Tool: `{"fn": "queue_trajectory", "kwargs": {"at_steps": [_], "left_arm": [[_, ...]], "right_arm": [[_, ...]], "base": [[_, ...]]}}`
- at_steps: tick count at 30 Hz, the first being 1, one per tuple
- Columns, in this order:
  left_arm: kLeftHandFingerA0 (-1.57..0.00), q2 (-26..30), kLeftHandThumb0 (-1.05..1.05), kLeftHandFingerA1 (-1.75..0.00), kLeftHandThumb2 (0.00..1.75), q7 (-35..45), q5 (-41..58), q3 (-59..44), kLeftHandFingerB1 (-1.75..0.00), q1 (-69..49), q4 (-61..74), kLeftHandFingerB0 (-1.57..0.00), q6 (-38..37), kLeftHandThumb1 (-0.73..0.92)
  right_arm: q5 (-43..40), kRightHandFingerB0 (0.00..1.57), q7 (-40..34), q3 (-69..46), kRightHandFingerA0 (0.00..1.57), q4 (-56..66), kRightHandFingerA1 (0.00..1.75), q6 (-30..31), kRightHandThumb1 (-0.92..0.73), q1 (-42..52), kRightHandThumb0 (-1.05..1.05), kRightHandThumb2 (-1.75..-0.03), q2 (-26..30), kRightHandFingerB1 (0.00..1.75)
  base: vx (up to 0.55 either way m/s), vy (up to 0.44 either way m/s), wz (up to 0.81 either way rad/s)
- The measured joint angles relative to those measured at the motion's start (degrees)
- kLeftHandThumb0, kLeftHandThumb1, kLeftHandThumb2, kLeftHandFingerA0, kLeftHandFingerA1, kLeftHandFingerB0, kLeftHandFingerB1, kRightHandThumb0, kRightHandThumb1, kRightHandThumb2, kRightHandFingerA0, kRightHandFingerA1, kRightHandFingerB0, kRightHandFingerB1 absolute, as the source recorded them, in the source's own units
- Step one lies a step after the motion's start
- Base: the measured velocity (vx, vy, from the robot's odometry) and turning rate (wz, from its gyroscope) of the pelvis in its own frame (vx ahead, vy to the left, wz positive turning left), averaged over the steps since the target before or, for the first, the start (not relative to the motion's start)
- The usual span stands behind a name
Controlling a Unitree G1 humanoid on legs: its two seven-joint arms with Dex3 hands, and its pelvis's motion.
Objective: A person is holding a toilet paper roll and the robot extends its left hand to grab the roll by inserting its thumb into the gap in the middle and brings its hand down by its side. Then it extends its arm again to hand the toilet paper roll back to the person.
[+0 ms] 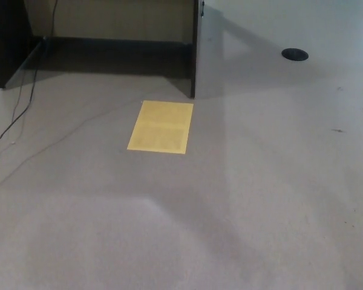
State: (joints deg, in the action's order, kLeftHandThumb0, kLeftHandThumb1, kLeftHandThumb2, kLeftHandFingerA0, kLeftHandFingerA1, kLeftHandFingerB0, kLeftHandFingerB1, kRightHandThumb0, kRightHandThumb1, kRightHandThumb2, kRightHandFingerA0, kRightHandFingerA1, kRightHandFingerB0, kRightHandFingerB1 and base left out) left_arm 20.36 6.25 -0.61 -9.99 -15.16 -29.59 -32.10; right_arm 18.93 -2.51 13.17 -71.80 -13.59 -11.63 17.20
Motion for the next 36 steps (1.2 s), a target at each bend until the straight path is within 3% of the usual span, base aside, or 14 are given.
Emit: {"fn": "queue_trajectory", "kwargs": {"at_steps": [10,11,17,27,36], "left_arm": [[-0.31,0.1,-0.35,-0.35,0.53,1.6,1.9,0.4,-0.3,3.3,24.8,-0.27,2.5,0.43],[-0.14,0.1,-0.19,-0.52,0.83,1.7,1.9,0.6,-0.51,4.3,27.4,-0.13,3.1,0.26],[-0.12,0.0,-0.2,-0.52,0.83,2.5,2.0,3.9,-0.5,12.5,41.2,-0.11,7.8,0.25],[-0.07,-2.2,-0.21,-0.5,0.79,3.3,1.7,11.8,-0.5,24.1,56.0,-0.07,17.0,0.2],[-0.07,-5.5,-0.21,-0.5,0.79,3.9,0.5,20.4,-0.5,29.2,65.4,-0.06,24.9,0.2]], "right_arm": [[0.1,0.58,0.0,0.0,0.75,0.0,0.64,-0.2,-0.67,-0.7,-0.34,-0.6,-0.3,0.46],[0.1,0.58,0.0,0.0,0.74,0.0,0.62,-0.3,-0.67,-0.7,-0.34,-0.6,-0.3,0.46],[0.3,0.57,0.0,0.0,0.72,0.0,0.59,-0.3,-0.67,-1.7,-0.35,-0.6,-0.3,0.44],[0.6,0.57,0.0,0.0,0.75,0.0,0.7,-0.3,-0.66,-3.2,-0.34,-0.59,-0.4,0.45],[1.0,0.56,0.0,0.1,0.74,-0.1,0.63,-0.3,-0.67,-4.6,-0.35,-0.6,-0.7,0.44]], "base": [[0.0,0.0,0.0],[0.0,0.0,0.0],[0.0,0.0,0.0],[0.0,0.0,0.0],[0.0,0.0,0.0]]}}
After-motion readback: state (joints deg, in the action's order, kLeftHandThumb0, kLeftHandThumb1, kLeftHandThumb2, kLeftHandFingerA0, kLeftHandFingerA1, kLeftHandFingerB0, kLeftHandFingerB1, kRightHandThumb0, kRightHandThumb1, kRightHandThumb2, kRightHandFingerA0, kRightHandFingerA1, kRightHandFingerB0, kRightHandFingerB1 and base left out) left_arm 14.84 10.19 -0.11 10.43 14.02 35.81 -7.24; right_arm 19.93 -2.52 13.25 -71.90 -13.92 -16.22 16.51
